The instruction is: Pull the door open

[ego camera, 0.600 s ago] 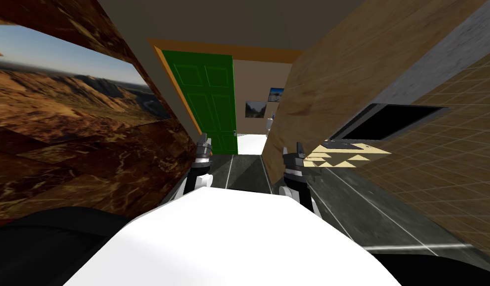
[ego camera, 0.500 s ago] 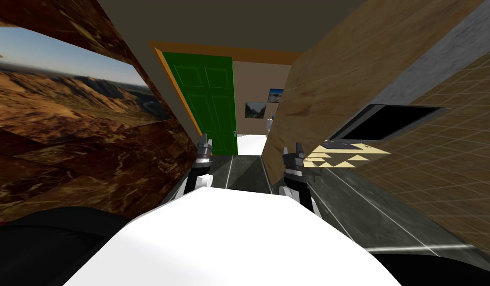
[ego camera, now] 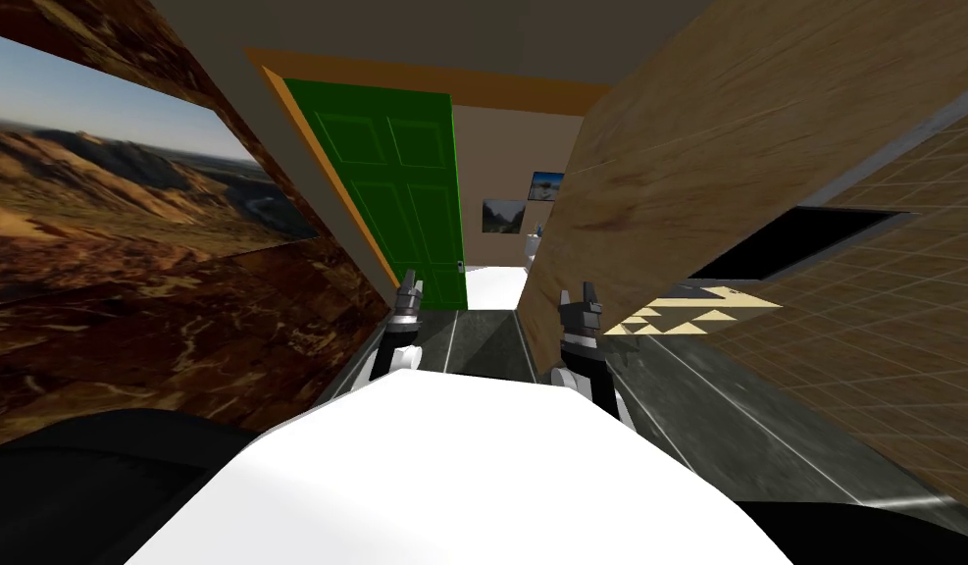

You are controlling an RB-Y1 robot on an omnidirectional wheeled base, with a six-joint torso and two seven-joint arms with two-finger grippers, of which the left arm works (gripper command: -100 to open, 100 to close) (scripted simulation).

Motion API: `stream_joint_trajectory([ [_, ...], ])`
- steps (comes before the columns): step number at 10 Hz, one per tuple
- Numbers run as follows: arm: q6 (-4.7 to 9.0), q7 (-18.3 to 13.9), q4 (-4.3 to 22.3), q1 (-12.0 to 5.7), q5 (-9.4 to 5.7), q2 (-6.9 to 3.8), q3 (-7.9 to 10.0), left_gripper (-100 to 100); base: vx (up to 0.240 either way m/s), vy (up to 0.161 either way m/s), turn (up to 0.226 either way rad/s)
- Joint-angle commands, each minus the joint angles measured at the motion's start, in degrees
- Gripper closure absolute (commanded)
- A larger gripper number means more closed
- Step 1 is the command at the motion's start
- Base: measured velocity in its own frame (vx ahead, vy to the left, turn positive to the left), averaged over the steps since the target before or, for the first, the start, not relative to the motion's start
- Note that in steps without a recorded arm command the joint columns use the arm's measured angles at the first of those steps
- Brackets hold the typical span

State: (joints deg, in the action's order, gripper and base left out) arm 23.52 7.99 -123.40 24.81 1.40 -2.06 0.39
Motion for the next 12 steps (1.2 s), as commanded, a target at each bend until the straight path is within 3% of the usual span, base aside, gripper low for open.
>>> stream_joint_trajectory([
  [1, 0.99, -0.46, 2.37, -0.40, -0.27, -0.49, 0.32, -100, 0.144, 0.008, -0.020],
  [12, 4.56, -2.65, 14.13, -2.37, -1.51, -2.37, 1.46, -100, 0.102, 0.005, -0.023],
])
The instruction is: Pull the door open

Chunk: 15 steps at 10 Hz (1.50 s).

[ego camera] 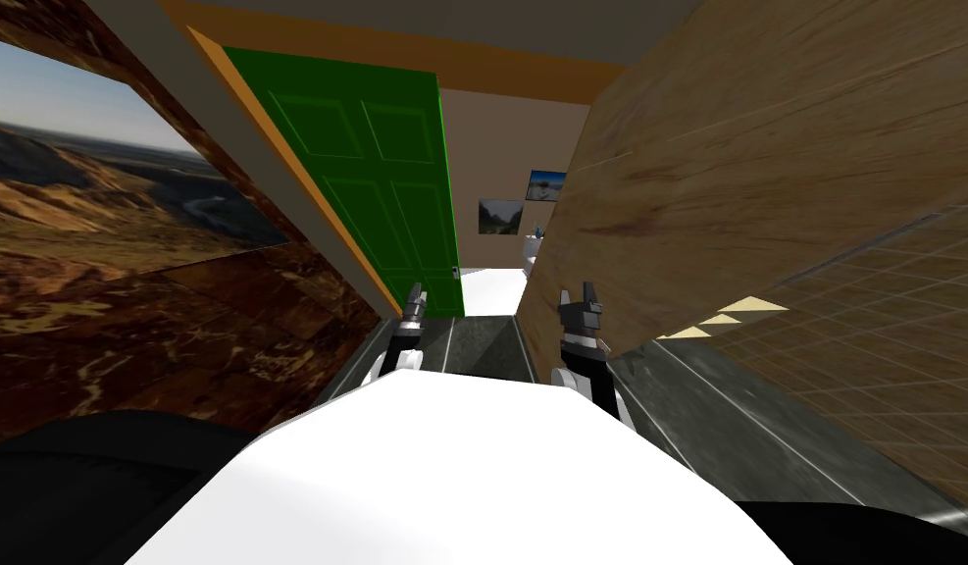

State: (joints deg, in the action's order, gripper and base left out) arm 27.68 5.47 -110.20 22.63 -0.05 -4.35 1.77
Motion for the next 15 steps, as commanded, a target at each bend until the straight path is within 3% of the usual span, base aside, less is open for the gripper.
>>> stream_joint_trajectory([
  [1, 0.73, -0.34, 2.02, -0.37, -0.18, -0.22, 0.18, -100, 0.096, 0.003, -0.021],
  [15, 5.72, -3.39, 18.44, -3.12, -1.92, -1.51, 1.77, -100, 0.100, 0.009, -0.025],
])
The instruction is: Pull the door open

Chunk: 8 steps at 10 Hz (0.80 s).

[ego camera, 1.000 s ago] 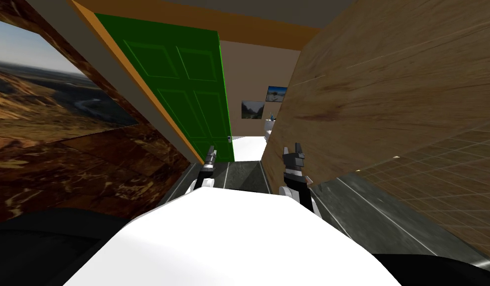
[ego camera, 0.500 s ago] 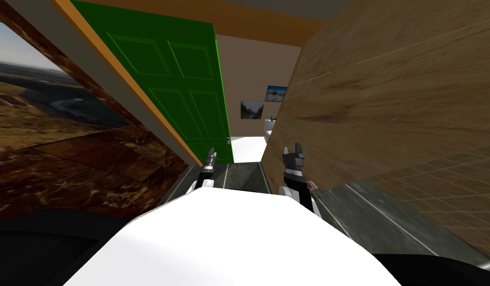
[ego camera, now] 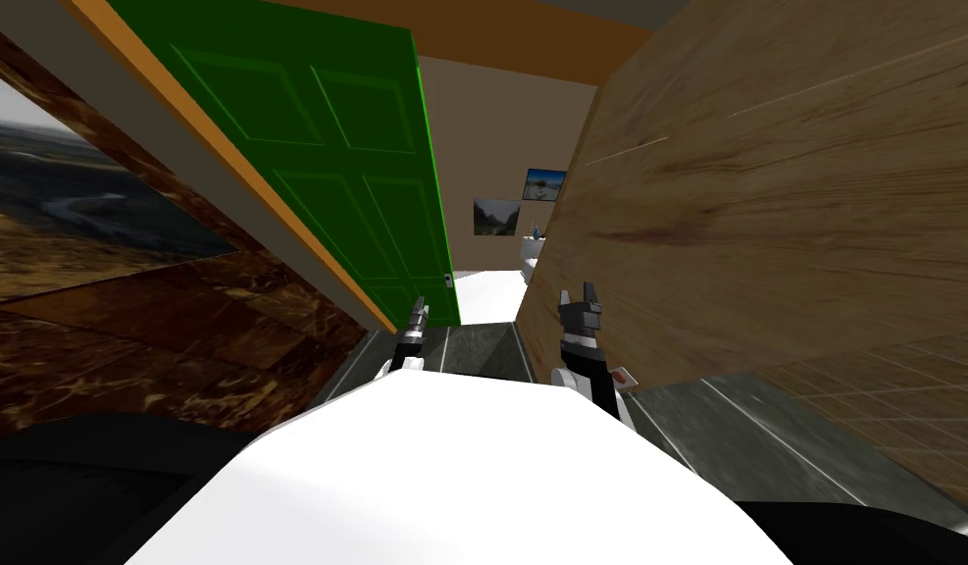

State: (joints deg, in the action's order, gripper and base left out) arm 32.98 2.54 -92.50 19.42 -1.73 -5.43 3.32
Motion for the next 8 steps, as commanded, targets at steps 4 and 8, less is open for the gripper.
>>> stream_joint_trajectory([
  [4, 1.86, -1.34, 5.48, -0.70, -0.73, -0.65, 0.69, -100, 0.099, 0.010, -0.024],
  [8, 3.27, -2.21, 10.11, -1.47, -1.22, -0.79, 1.13, -100, 0.096, 0.010, -0.025],
])
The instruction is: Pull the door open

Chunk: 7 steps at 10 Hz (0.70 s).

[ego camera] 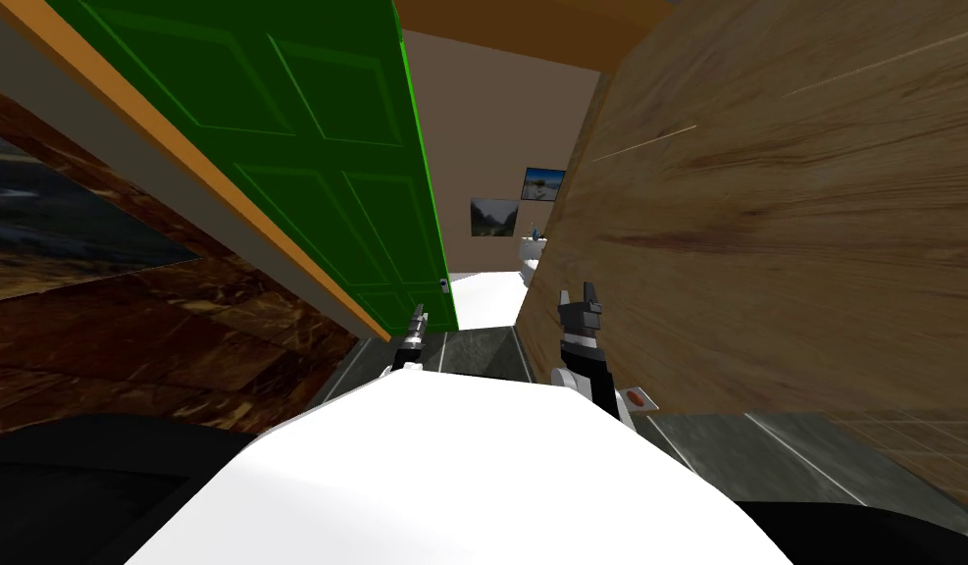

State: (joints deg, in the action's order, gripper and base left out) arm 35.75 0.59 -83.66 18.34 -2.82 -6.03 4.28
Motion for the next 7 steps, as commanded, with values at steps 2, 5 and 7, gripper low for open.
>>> stream_joint_trajectory([
  [2, 1.17, -0.66, 3.49, -0.76, -0.37, -0.25, 0.39, -100, 0.105, 0.013, -0.022],
  [5, 2.49, -1.48, 7.85, -1.49, -0.83, -0.32, 0.81, -100, 0.129, 0.014, -0.031],
  [7, 3.39, -2.03, 10.81, -1.99, -1.15, -0.34, 1.10, -100, 0.160, 0.023, -0.033],
])
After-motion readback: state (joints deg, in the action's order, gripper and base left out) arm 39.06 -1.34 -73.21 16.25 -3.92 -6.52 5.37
